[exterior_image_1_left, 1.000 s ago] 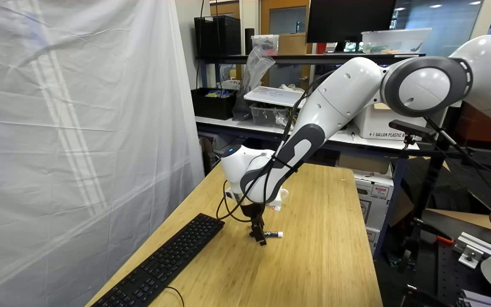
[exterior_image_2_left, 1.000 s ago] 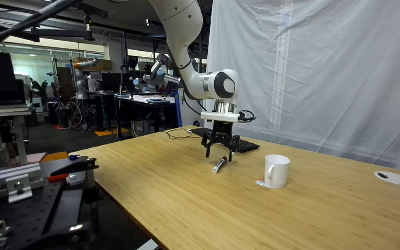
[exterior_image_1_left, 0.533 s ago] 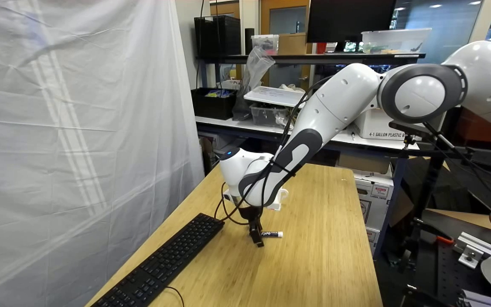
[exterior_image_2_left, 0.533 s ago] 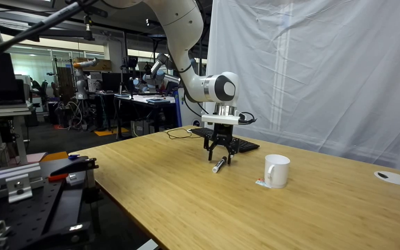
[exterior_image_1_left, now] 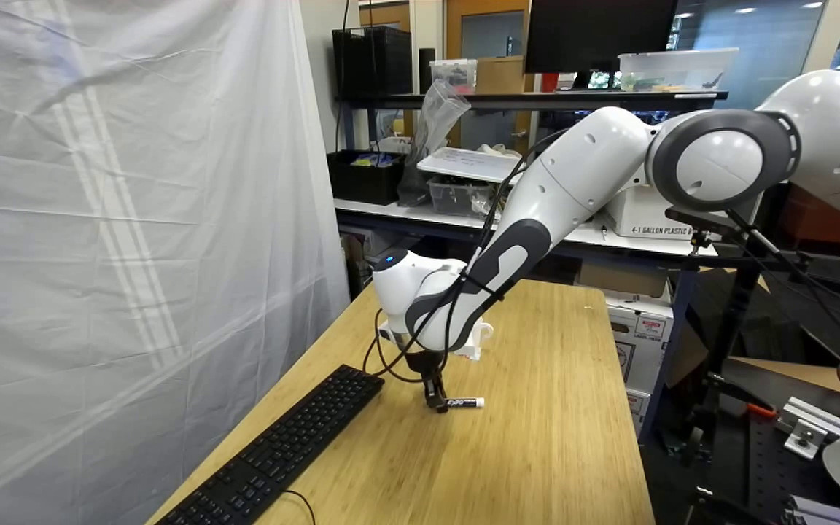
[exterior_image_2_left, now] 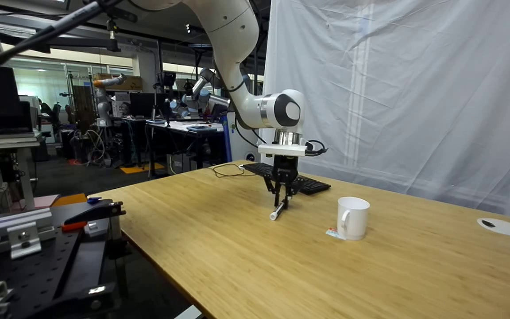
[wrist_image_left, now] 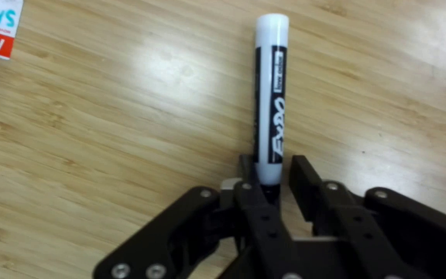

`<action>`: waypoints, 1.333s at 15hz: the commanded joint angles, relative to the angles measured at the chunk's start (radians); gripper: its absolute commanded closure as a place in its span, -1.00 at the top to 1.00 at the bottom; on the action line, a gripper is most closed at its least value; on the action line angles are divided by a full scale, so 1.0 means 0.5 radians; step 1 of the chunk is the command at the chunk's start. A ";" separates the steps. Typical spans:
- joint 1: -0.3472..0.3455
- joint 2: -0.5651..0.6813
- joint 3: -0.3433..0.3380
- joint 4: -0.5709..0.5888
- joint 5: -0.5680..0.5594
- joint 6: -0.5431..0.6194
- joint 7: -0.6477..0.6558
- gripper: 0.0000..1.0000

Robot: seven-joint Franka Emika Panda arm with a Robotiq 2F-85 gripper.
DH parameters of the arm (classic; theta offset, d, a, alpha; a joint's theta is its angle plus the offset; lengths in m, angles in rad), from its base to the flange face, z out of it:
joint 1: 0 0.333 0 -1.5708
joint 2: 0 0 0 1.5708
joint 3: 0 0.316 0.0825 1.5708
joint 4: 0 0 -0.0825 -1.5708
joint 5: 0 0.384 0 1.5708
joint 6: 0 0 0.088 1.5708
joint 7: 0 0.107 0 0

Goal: Put the marker in the mug

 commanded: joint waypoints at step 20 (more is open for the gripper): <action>-0.039 -0.474 -0.203 -0.382 0.417 0.368 1.216 -0.91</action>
